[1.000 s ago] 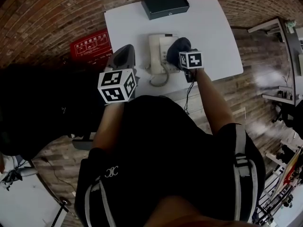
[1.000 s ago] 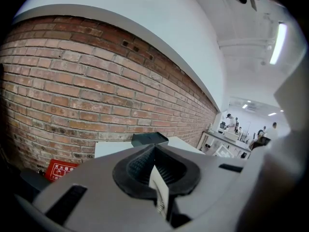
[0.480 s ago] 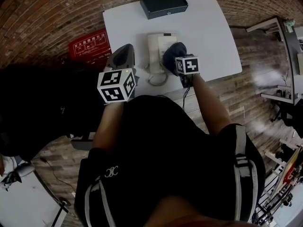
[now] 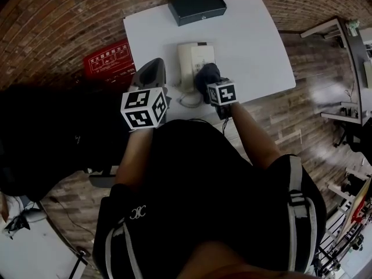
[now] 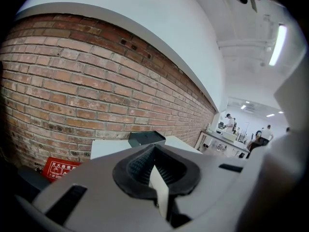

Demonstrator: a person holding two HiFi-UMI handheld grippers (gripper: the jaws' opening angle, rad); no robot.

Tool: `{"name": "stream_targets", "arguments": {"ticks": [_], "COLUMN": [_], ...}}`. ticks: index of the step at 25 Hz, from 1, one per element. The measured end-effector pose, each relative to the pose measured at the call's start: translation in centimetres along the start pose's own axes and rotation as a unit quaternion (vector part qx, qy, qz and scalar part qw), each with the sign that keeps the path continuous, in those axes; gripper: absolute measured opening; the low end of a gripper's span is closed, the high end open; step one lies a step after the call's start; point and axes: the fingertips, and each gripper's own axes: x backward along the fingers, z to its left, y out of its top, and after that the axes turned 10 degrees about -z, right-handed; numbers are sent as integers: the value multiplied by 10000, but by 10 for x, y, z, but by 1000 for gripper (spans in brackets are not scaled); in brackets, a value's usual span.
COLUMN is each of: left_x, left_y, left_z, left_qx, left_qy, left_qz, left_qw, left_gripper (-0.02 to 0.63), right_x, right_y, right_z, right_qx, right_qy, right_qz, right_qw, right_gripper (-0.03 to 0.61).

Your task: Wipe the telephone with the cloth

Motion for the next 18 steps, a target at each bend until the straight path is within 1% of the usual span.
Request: {"name": "stream_targets", "arguments": {"ticks": [2,8,12,15,18], "left_x": [-1,-7,-8,-8,-6], "left_y": [-2,-7,-6,-4,-1], "left_z": [-4,-16,-17,-16,-12], "left_qx": [-10,-49,-53,-56,-67], "left_qy": [-38,-159,-148,-114,-57], "left_qz": [20,104,96,67,25], "left_qw": [10000,9998,9998,9999,10000], "left_gripper": [-5,-5,-5,-5,-5], "right_x": [3,7,7,9,6], "right_y": [-5,-13,-19,-7,24], "right_z": [4,11,12,6,1], "right_qx": [57,-8,68,175,227], "right_qy": [49,210,333,230,134], "right_qz": [58,93,212,144,-133], "right_qw": [10000,9997,9992,9995,9996], "right_gripper": [43,43,43,43,43]}}
